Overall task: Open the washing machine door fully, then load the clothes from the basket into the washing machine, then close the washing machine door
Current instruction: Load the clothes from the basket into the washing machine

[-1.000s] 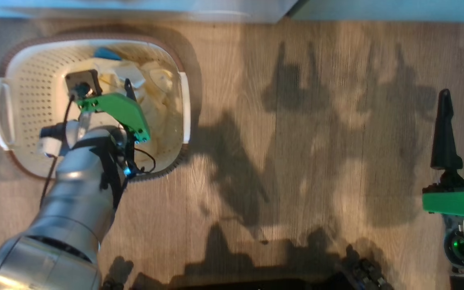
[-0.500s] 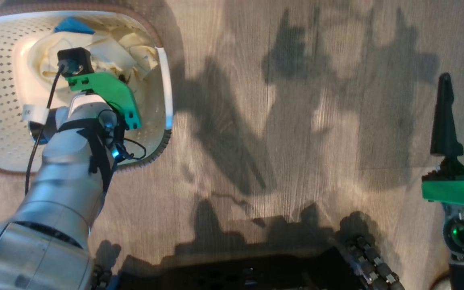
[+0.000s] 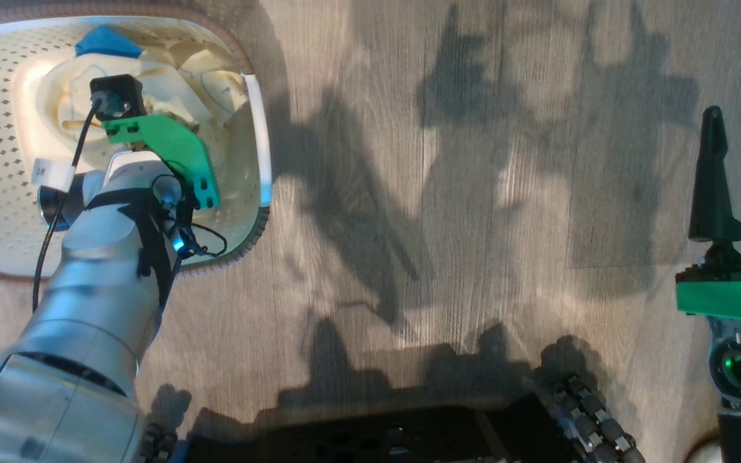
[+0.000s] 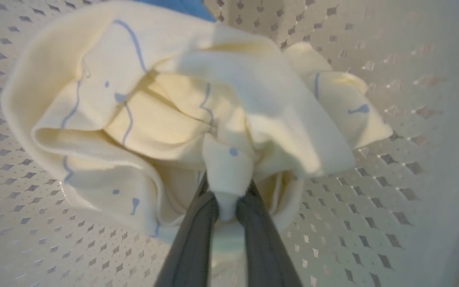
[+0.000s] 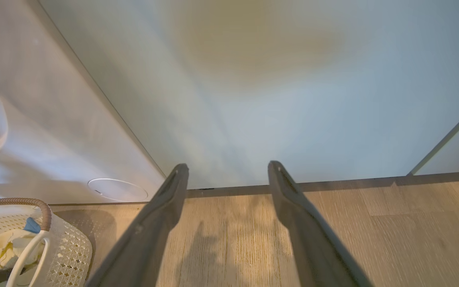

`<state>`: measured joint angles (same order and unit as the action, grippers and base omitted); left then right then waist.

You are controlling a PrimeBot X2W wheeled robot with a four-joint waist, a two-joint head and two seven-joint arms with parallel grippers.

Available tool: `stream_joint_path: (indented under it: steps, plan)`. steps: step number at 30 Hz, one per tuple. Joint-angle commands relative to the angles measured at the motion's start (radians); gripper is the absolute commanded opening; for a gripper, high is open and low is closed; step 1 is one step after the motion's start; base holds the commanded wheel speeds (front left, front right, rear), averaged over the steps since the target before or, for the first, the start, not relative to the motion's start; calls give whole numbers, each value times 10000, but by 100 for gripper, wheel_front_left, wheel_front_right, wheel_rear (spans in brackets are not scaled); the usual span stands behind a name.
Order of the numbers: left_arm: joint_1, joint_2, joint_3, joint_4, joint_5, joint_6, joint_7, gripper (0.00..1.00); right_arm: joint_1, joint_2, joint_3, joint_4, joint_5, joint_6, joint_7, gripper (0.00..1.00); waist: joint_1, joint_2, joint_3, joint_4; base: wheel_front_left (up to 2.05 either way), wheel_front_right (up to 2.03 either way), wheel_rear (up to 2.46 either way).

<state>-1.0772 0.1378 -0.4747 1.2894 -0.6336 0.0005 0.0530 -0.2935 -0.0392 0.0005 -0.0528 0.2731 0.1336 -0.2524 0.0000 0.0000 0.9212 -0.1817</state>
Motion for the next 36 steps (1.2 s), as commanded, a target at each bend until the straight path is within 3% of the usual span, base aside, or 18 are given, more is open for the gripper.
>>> stream_joint_path:
  steps: [1, 26, 30, 36]
  plan:
    - [332, 344, 97, 7, 62, 61, -86, 0, 241, -140, 96, -228, 23, -29, -93, 100, 0, 0, -84, 66, 0, 0, 0]
    - [899, -87, -68, -236, 121, 124, -3027, 0, 650, -289, -747, -172, -426, -29, -93, 100, 0, 0, -2352, 1005, 0, 0, 0]
    - [1204, -63, 24, -776, 209, 260, -3135, 0, 819, -331, -896, -128, -546, -29, -93, 100, 0, 0, -2904, 1164, 0, 0, 0]
    - [2193, 205, 445, -2972, 831, 731, -3144, 0, 1103, -370, -1107, -76, -719, -29, -93, 100, 0, 0, -3714, 1398, 0, 0, 0]
